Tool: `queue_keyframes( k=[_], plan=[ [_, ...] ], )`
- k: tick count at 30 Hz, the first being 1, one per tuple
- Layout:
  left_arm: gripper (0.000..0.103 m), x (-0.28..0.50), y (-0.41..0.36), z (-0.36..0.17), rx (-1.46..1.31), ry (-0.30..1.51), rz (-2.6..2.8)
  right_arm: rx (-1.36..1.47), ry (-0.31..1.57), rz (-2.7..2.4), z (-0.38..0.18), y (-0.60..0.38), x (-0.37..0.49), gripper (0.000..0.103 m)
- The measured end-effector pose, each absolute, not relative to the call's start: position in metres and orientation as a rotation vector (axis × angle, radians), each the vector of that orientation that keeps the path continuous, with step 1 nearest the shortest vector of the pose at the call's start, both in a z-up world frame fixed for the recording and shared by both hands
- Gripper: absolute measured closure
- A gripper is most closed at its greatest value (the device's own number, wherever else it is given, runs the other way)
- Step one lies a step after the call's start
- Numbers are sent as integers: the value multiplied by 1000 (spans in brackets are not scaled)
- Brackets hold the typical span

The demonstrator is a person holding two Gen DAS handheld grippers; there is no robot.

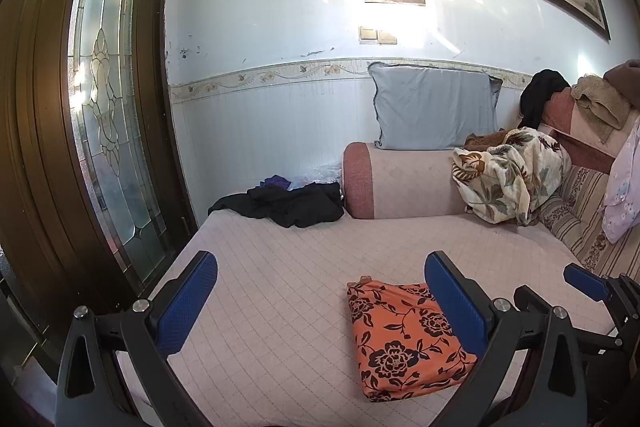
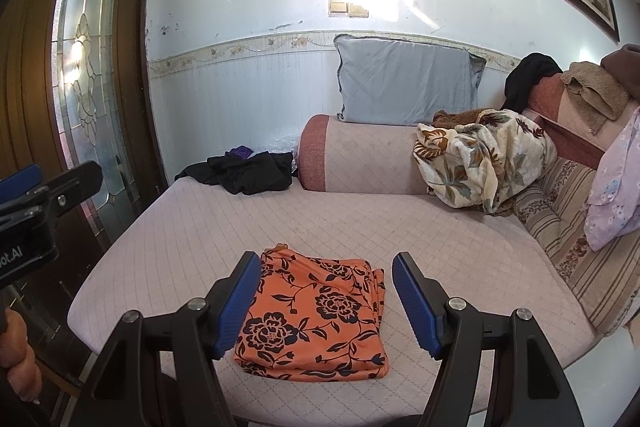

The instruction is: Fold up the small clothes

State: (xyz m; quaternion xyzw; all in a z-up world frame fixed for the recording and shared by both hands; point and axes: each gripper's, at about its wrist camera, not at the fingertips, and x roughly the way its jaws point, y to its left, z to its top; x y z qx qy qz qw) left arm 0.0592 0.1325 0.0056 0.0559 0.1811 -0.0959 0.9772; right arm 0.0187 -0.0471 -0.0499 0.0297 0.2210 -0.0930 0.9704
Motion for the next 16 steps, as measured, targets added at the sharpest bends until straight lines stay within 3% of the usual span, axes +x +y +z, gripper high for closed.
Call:
queue_keyframes(
  k=[16],
  plan=[
    [0, 88, 132, -9, 96, 407, -190, 64, 482, -174, -64, -55, 45, 31]
  ],
)
